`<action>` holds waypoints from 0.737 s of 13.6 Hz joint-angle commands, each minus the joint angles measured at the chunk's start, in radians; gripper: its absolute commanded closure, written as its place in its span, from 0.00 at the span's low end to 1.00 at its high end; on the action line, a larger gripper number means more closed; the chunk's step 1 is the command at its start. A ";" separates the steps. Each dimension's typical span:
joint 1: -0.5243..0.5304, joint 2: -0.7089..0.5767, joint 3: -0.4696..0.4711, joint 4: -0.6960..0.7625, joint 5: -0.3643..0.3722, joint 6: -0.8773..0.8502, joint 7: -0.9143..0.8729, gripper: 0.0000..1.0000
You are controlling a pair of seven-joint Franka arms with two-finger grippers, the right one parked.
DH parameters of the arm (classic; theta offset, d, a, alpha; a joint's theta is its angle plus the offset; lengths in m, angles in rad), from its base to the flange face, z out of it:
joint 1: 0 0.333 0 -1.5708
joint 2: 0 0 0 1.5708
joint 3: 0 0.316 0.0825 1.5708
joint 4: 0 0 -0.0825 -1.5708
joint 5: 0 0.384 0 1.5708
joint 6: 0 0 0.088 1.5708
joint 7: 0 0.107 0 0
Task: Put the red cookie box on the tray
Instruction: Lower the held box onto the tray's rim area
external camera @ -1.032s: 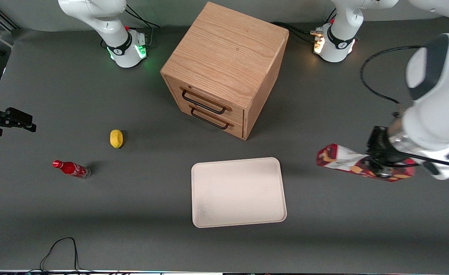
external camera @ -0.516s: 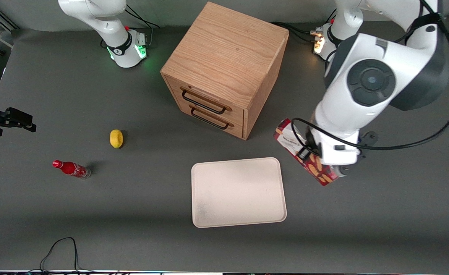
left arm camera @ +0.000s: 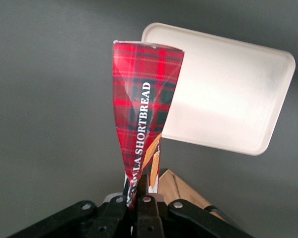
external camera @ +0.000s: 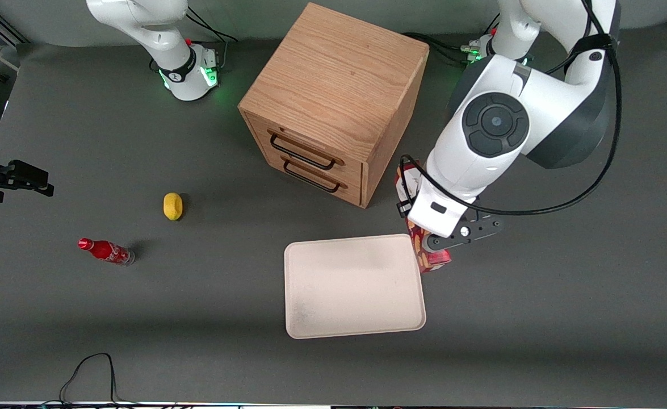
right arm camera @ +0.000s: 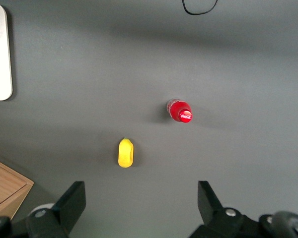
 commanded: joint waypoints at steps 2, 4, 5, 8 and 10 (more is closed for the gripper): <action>-0.003 0.049 0.003 -0.012 -0.016 0.064 0.070 1.00; -0.003 0.092 0.005 -0.034 -0.010 0.148 0.070 1.00; 0.000 0.114 0.005 -0.045 -0.007 0.188 0.072 1.00; 0.007 0.200 0.009 -0.051 0.006 0.298 0.085 1.00; 0.017 0.243 0.009 -0.054 0.023 0.354 0.090 1.00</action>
